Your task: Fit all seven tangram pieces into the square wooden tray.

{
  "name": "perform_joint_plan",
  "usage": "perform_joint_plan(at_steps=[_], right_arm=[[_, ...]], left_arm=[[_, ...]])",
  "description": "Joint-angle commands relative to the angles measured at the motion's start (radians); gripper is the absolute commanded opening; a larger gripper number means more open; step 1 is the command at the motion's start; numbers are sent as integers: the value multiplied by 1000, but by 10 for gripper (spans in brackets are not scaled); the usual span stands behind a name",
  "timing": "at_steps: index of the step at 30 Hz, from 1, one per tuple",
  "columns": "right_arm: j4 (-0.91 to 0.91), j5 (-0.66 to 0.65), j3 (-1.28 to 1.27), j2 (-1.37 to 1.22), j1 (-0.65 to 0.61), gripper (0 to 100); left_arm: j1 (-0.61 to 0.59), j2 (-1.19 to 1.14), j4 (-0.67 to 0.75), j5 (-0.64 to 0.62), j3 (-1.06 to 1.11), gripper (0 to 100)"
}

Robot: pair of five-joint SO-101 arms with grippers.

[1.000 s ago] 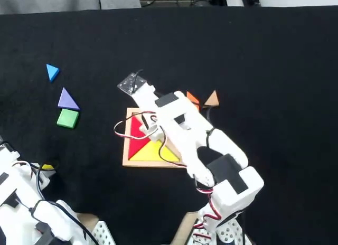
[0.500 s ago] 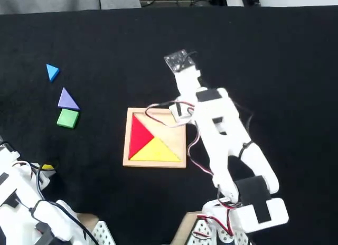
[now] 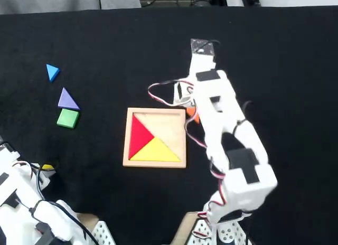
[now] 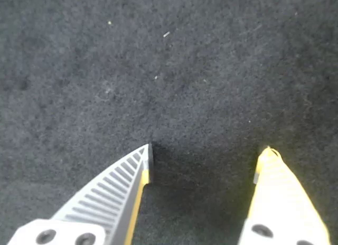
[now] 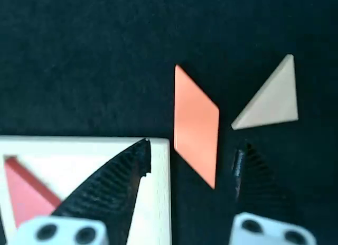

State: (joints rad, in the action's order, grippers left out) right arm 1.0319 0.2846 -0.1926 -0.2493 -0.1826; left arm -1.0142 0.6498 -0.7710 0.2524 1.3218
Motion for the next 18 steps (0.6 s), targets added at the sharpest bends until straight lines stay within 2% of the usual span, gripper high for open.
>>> perform_joint_plan(at_steps=[1, 10, 18], right_arm=[[12, 21, 125, -64, 18, 247], [97, 17, 225, -150, 21, 159], [95, 15, 222, -213, 21, 156]], left_arm=[[16, 11, 6, 8, 1, 318], [16, 11, 6, 8, 1, 318], [16, 11, 6, 8, 1, 318]])
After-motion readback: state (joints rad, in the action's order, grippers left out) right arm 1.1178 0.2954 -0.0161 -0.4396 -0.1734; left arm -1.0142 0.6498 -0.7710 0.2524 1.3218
